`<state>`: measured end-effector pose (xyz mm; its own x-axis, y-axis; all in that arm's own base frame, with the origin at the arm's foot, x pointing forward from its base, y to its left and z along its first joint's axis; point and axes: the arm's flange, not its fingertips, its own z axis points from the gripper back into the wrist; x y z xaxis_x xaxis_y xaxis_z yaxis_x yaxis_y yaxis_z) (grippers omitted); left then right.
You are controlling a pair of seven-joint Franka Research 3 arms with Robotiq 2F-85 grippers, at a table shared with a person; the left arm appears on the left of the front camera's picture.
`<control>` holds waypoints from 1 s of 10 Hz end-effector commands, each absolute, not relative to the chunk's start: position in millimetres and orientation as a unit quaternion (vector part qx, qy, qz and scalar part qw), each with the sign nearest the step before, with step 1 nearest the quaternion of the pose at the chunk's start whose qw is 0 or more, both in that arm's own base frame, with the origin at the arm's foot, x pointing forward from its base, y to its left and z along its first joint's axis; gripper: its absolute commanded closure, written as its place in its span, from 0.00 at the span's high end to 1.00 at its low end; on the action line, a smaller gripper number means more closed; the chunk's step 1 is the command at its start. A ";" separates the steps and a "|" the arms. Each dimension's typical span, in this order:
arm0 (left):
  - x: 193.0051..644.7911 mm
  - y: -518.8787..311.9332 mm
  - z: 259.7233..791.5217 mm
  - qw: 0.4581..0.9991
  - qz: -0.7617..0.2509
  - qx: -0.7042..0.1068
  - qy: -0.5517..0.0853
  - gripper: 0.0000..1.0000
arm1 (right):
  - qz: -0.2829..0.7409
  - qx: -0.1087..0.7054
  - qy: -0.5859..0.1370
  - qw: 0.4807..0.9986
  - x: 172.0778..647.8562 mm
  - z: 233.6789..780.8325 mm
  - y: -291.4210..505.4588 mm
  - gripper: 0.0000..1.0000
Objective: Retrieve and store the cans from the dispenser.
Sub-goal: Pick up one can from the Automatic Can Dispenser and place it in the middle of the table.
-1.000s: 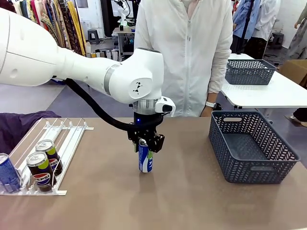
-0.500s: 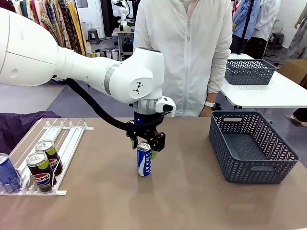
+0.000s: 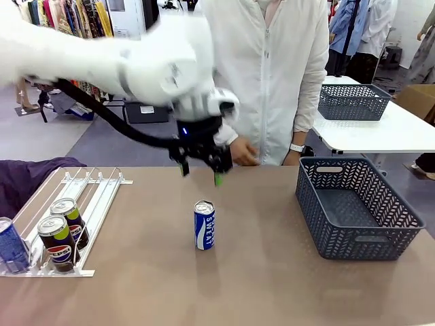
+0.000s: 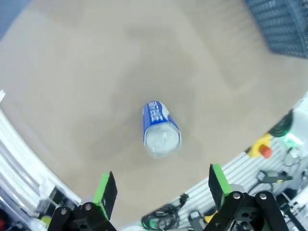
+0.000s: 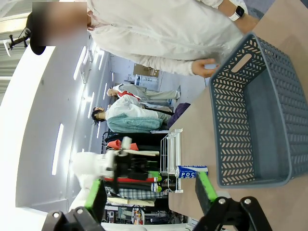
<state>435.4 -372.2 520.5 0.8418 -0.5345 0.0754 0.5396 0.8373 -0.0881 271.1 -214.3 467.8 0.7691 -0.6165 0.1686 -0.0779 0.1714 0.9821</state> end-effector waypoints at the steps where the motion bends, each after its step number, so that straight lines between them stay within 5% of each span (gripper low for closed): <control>1: 415.5 -315.2 569.2 0.956 -0.273 -0.110 -0.019 1.00 | -0.185 0.620 -0.292 0.704 273.5 471.1 -214.2 1.00; 6: 397.7 -53.4 638.3 0.916 -0.120 -0.378 -0.053 1.00 | -0.185 0.620 -0.292 0.704 273.5 471.1 -214.2 1.00; 10: 322.4 132.3 558.9 0.810 0.135 -0.555 -0.134 1.00 | -0.185 0.620 -0.292 0.704 273.5 471.1 -214.2 1.00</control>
<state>328.3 142.2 576.5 0.9661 0.2487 0.0691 -0.0520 0.4498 -0.8916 271.1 -214.3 467.7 0.7688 -0.6170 0.1681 -0.0767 0.1720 0.9821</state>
